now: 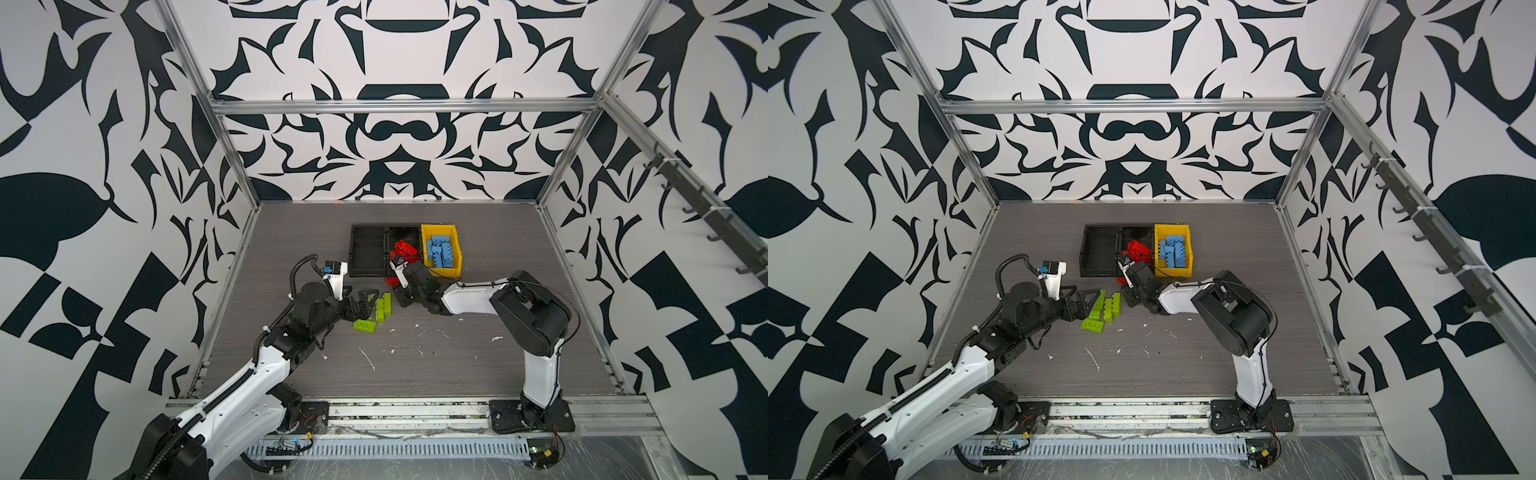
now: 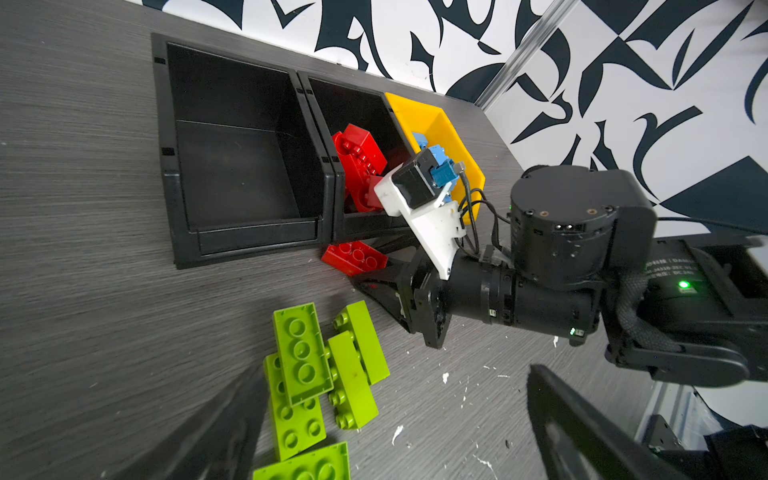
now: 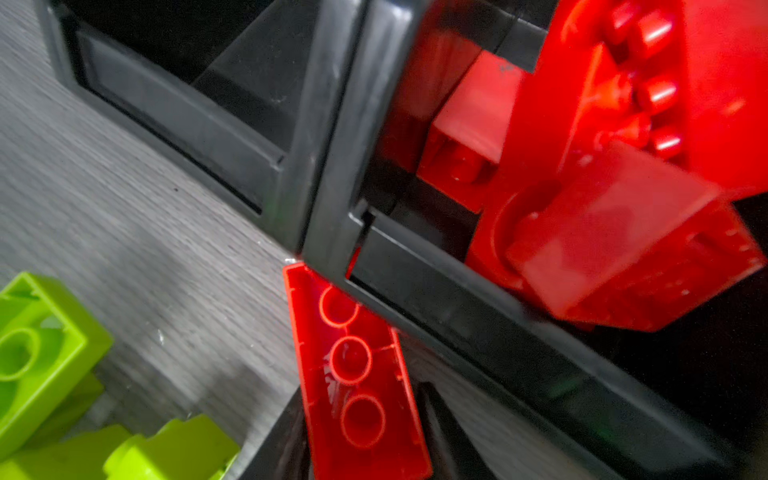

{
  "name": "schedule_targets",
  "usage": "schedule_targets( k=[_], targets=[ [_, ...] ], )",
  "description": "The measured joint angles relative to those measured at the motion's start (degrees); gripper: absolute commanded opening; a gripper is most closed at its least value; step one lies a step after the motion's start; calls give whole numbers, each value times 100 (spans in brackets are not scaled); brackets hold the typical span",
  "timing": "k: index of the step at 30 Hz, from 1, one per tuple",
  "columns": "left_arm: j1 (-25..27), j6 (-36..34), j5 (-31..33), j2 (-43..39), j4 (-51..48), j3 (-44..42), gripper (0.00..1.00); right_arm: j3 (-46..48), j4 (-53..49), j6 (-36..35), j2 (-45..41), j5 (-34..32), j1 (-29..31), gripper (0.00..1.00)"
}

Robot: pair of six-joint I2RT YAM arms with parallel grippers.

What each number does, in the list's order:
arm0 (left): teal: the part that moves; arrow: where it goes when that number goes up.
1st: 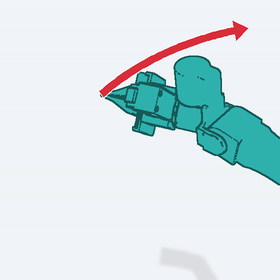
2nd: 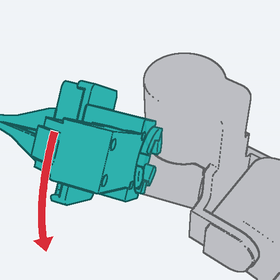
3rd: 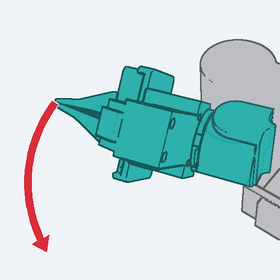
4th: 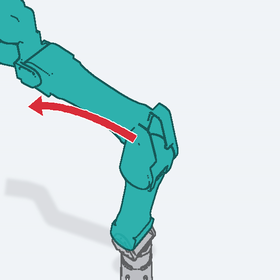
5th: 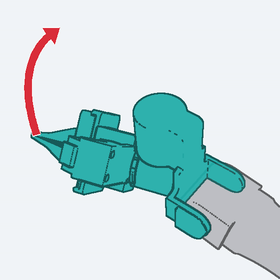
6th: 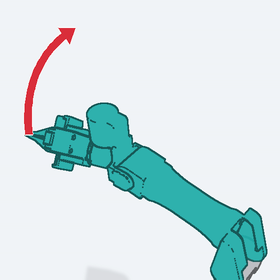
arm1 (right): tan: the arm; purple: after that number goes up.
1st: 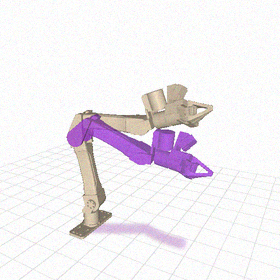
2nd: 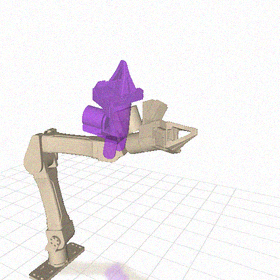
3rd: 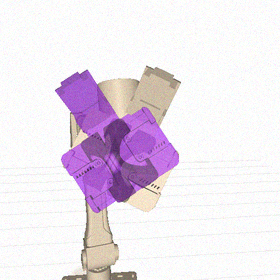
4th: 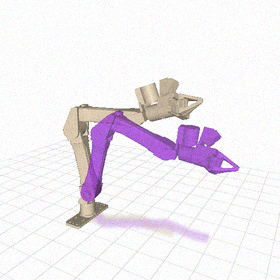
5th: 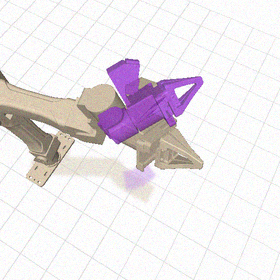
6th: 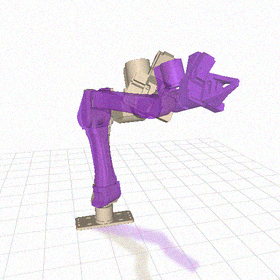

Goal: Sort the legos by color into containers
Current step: 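Lower the right gripper onto the last red 2x4 brick and grasp it, then carry the red brick with the right gripper over the black bin and release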

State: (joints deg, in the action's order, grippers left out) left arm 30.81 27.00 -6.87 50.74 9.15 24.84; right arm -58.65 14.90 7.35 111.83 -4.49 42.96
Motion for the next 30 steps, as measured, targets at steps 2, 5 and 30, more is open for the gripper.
schedule_targets(
  k=[2, 5, 30],
  targets=[
    [0, 0, 0, 0, 0, 0, 100, 17, 9, -9, -4, -4, 4, 38],
    [0, 0, 0, 0, 0, 0, 100, 96, 68, -7, -50, -4, 28, 36],
    [0, 0, 0, 0, 0, 0, 100, 1838, 28, 435, -2330, -57, 118, 29]
  ],
)
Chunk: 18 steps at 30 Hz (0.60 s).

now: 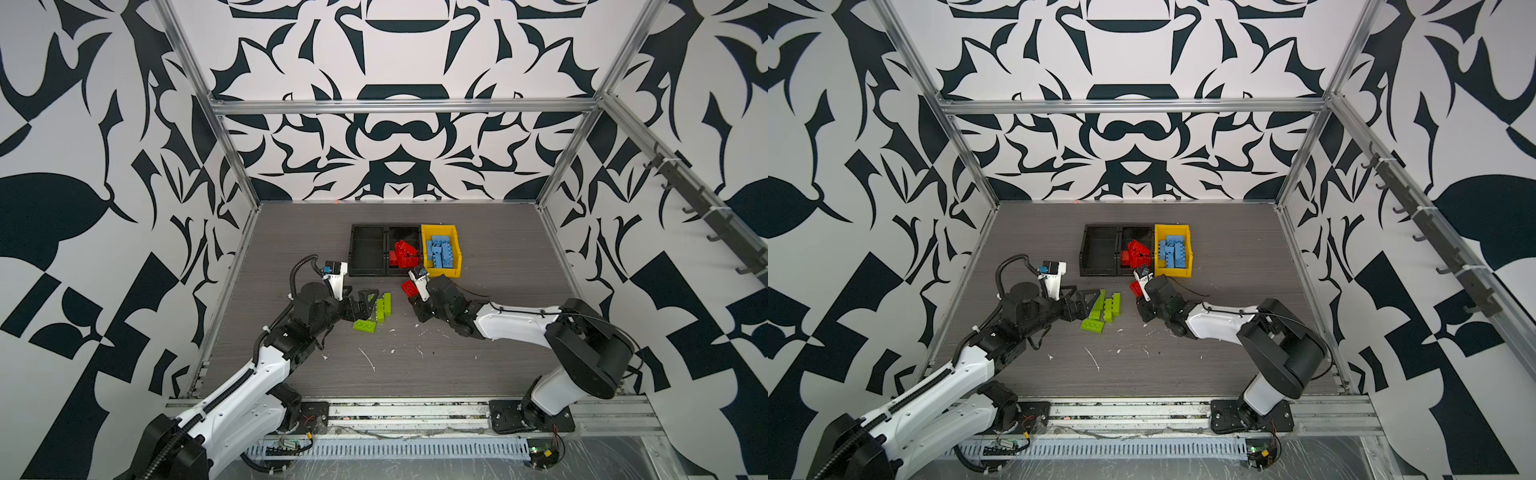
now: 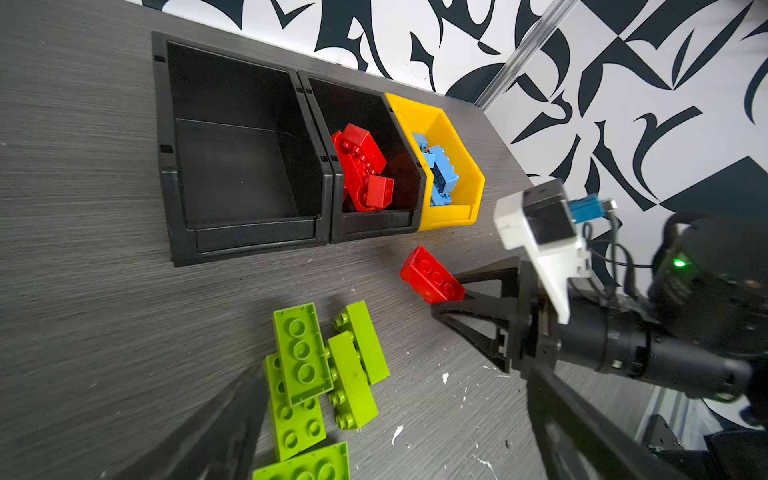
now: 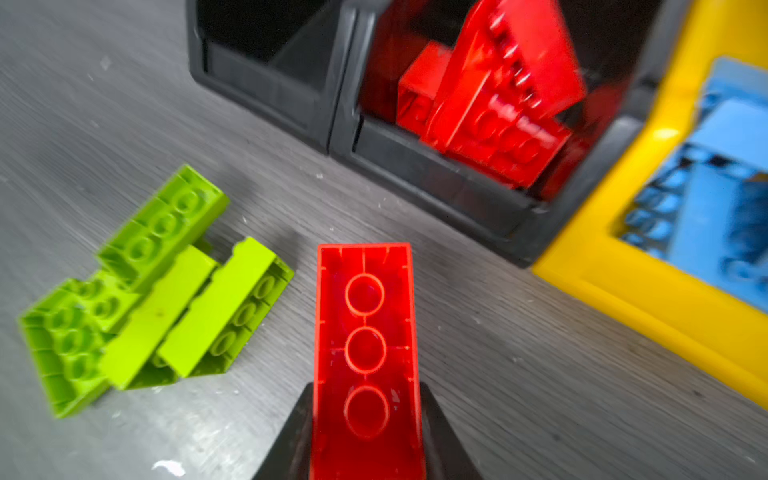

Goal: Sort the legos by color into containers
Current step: 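Carry the red brick with the right gripper over the black bin and release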

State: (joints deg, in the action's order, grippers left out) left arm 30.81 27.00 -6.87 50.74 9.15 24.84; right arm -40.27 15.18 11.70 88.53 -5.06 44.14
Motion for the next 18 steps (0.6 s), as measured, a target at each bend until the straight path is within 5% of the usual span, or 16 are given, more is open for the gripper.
schedule_targets(
  k=[8, 18],
  targets=[
    [0, 2, -2, 0, 2, 0, 100, -114, -387, 155, -588, -208, 0, 30],
    [0, 2, 0, 2, 2, 0, 100, -1320, -857, 142, 98, -310, -234, 31]
  ],
)
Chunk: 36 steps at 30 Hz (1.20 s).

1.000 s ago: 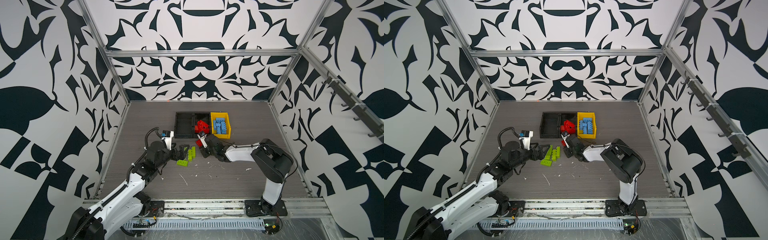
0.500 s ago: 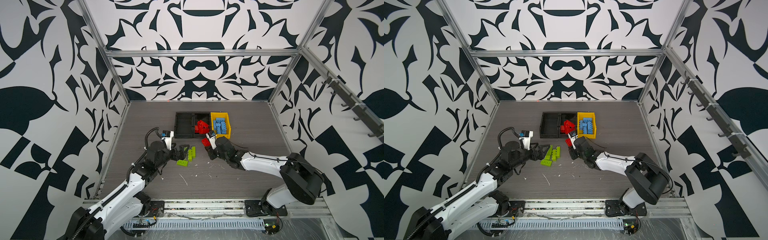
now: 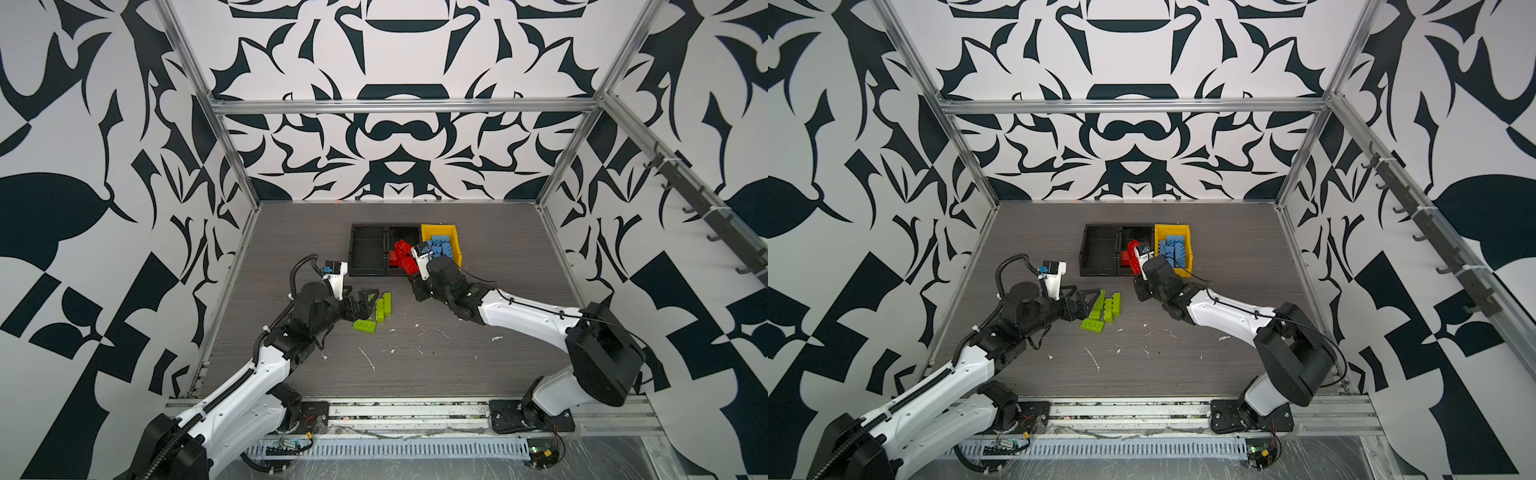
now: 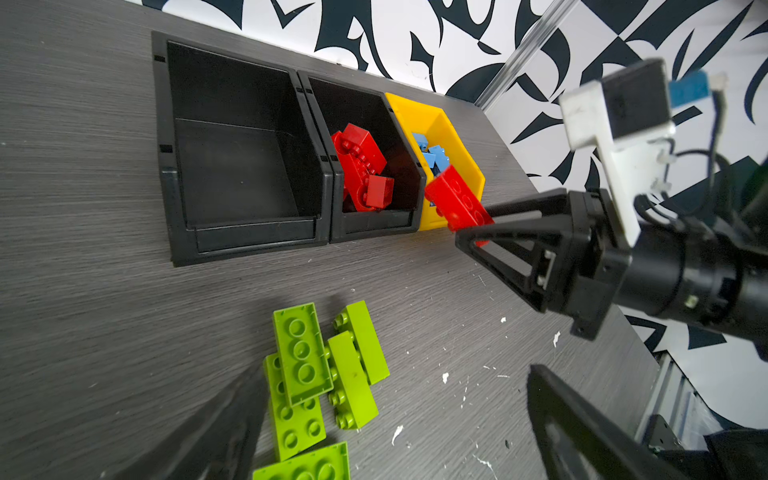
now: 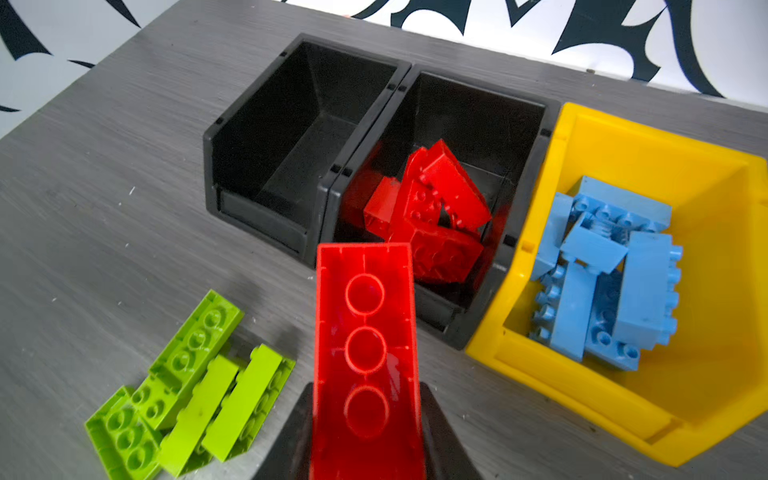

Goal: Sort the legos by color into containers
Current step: 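Carry the red brick with the right gripper over the black bin and release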

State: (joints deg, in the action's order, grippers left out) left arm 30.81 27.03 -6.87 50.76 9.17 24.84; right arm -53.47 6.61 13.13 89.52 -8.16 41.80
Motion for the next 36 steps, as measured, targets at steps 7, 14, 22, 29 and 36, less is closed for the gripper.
schedule_targets(
  k=[7, 14, 22, 29, 36],
  targets=[
    [0, -2, -2, 17, 0, 0, 100, -1130, -310, -153, 960, 50, -299, 30],
    [0, -2, -2, 20, 0, 0, 100, -1744, -439, -177, 1532, 140, -562, 30],
    [0, -2, -2, 35, 0, 0, 100, -2387, -627, -199, 2109, 203, -767, 35],
    [0, -2, -2, 144, 0, 0, 100, -2741, -857, -256, 2356, 216, -876, 58],
    [0, -7, 28, 223, -2, 4, 100, -2997, -1010, -256, 2424, 258, -909, 74]
  ],
)
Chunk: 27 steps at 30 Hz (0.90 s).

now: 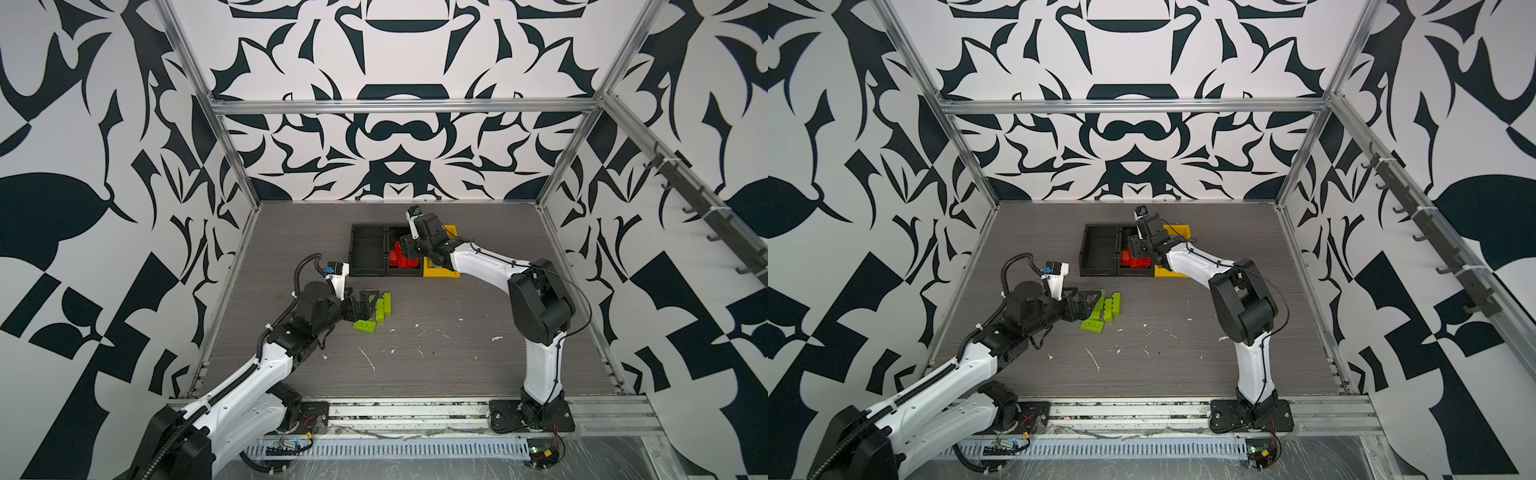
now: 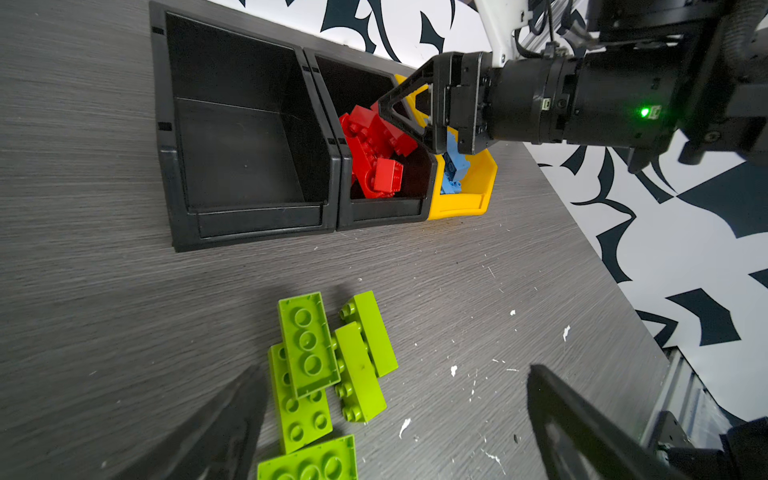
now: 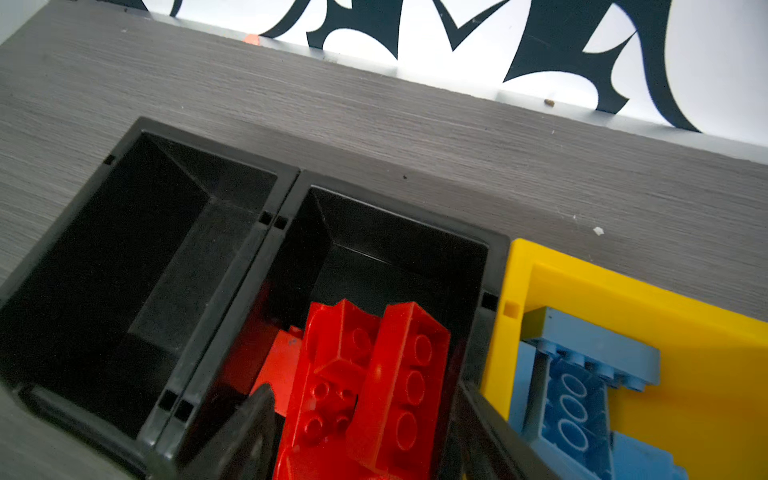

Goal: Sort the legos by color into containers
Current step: 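Carry the red brick with the right gripper over the black bin and release, then withdraw the right arm toward the robot while the left gripper moves over the green bricks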

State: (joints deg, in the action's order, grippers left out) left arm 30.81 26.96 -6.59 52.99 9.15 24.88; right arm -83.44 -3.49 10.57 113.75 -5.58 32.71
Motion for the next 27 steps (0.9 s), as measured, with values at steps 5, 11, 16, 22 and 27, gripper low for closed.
schedule_targets(
  k=[5, 11, 16, 22, 27],
  targets=[
    [0, -48, 90, 2, -4, 7, 100, 275, 59, 151, -350, 232, 0, 75],
    [0, -168, 348, 203, -105, 79, 100, 1615, 415, 616, -1663, 442, 155, 75],
    [0, -308, 514, 455, -243, 203, 100, 3053, 450, 590, -3001, -317, 1432, 78],
    [229, -605, 664, 1145, -551, 715, 100, 4572, 636, 551, -4898, -835, 2992, 78],
    [479, -870, 831, 1869, -1104, 1408, 100, 5823, 1342, 229, -6321, -1360, 2931, 78]
  ],
)
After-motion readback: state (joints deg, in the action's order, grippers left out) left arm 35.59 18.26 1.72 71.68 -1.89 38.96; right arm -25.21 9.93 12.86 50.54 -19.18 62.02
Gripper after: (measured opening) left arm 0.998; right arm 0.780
